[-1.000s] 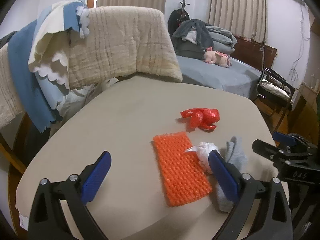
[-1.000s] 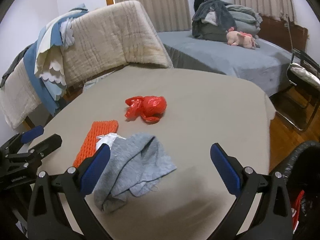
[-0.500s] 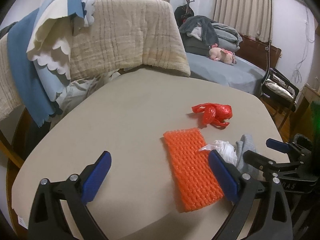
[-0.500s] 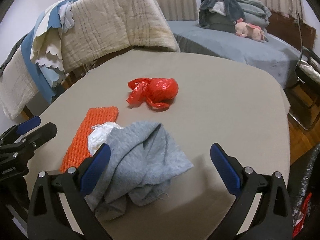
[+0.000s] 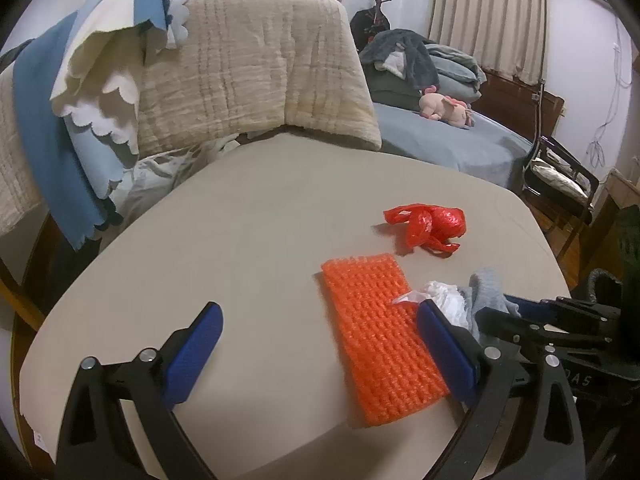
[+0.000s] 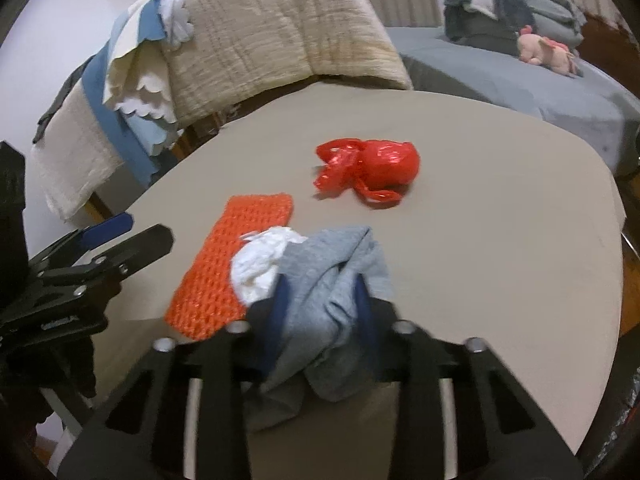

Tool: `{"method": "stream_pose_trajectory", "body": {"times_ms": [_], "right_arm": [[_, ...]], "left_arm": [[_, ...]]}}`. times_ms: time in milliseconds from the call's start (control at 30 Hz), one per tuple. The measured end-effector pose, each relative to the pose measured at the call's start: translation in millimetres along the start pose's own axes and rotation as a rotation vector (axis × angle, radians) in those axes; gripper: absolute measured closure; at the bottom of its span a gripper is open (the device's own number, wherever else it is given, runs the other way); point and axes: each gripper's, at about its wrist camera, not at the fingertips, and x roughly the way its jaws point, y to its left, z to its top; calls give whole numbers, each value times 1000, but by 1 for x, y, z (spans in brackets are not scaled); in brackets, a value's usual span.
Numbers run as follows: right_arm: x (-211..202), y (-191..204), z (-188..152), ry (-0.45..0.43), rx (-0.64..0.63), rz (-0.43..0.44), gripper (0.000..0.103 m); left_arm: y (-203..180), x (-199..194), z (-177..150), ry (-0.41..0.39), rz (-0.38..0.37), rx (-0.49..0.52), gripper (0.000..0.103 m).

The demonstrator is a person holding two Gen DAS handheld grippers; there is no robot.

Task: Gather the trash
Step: 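Close the right tool on the grey cloth and lift it, then grasp the white plastic bag with the left tool while the right tool holds the grey cloth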

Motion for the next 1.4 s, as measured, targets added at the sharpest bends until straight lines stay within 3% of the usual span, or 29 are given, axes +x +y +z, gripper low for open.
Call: {"method": "stream_pose_trajectory", "body": {"times_ms": [133, 367, 700, 867, 967, 1100, 1200, 1400], "right_arm": [[-8, -2, 0, -5, 5, 7, 88], [-39, -14, 2, -57, 30, -8, 88], [-67, -53, 0, -87, 79, -94, 88], [-67, -68, -4, -82, 105, -114, 88], [-67, -72, -6, -80, 107, -119, 88], [-68, -73, -8, -80, 103, -122, 88], [-68, -73, -7, -84, 107, -122, 88], [-80, -72, -6, -110, 106, -123, 88]], "left_arm": [[-7, -3, 2, -5, -8, 10, 8], [-24, -7, 5, -12, -34, 28, 8], [-61, 10, 3, 22, -102, 60, 14], [-76, 31, 2, 64, -119, 71, 24], [-82, 44, 0, 101, -122, 76, 35], [-88, 50, -2, 122, -121, 79, 65], [-93, 47, -3, 108, -117, 90, 75], [-96, 29, 4, 60, -132, 83, 77]]}}
